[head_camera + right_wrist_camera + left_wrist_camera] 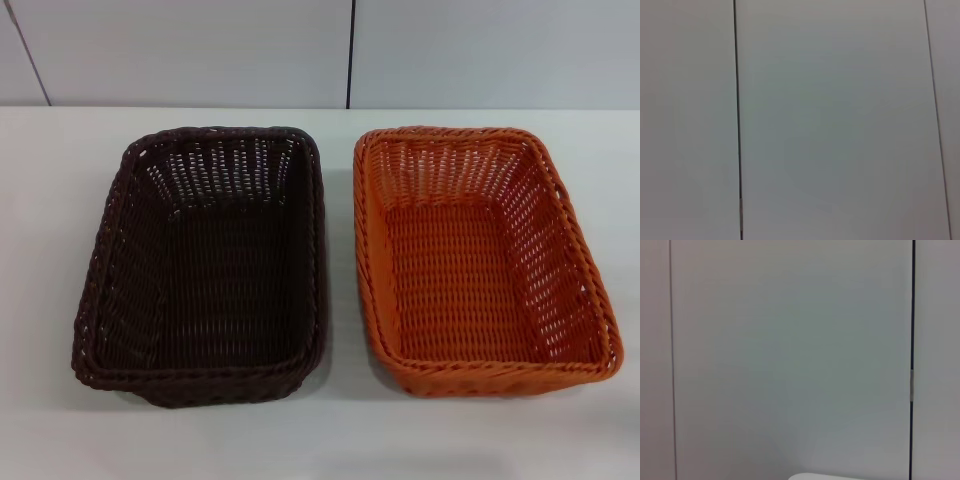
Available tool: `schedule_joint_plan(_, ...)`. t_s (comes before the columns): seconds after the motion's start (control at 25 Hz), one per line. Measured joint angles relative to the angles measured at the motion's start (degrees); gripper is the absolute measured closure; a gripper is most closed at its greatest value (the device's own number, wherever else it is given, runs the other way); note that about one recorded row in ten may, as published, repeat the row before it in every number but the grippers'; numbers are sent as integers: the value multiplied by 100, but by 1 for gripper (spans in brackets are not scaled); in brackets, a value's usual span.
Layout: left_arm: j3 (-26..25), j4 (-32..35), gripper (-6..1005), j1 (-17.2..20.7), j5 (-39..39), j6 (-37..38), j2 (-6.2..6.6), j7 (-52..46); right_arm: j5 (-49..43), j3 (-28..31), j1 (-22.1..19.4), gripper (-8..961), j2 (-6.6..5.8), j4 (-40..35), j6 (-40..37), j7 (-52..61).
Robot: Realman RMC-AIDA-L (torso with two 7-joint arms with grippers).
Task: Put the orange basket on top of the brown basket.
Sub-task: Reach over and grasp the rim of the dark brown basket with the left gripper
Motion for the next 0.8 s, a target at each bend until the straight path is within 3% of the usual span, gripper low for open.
schedule_joint_plan(0.36,29,-163,204,1,15,-140,20,-51,0,0,0,267,0,10,-45,0)
schedule_joint_plan(0.48,21,-876,206,-3,159,-1196,164,13,0,0,10,269,0,10,-84,0)
schedule_joint_plan(0.68,-85,-2652,209,-77,417,-3949,655,48,0,0,65,272,-14,5,-211,0)
schedule_joint_plan(0.8,-200,-3928,211,97,513,-5180,733,171,1,5,69,274,-23,0,-224,0)
